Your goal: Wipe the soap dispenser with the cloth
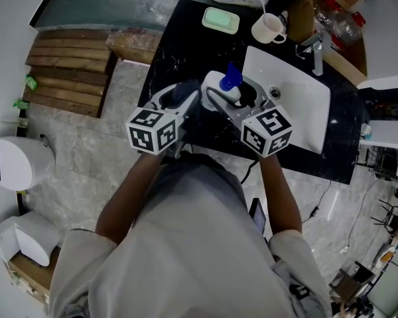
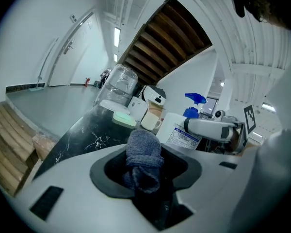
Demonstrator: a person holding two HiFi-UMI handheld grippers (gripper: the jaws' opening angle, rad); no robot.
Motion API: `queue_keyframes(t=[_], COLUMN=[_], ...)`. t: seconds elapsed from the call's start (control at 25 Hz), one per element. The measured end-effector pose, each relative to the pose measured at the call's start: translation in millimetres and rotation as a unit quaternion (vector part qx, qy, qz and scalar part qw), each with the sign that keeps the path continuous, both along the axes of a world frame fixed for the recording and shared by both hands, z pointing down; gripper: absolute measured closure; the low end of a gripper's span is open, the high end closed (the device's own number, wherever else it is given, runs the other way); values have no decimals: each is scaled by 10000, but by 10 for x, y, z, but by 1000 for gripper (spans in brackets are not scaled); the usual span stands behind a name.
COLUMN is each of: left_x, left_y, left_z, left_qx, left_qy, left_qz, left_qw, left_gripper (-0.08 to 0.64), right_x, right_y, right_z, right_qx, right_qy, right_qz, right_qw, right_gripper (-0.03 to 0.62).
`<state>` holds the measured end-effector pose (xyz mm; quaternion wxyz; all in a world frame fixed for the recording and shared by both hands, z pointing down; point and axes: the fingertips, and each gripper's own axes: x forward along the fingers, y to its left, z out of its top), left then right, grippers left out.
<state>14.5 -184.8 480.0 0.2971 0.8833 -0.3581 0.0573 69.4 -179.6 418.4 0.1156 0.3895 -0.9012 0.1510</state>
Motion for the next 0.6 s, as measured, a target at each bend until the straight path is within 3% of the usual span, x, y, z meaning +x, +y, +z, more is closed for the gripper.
queue_keyframes(t=[0.6], left_x=[-52], left_y=[3], left_z=[-201], left_qx=[155], left_qy=[336], left_qz=[-97], left_qw=[9993], left_gripper=[408], right_x=[-96], right_y=[44], right_z=[25], right_qx=[-33], right_qy=[-10], right_qz=[-129], right_qw=[9999], right_gripper=[328])
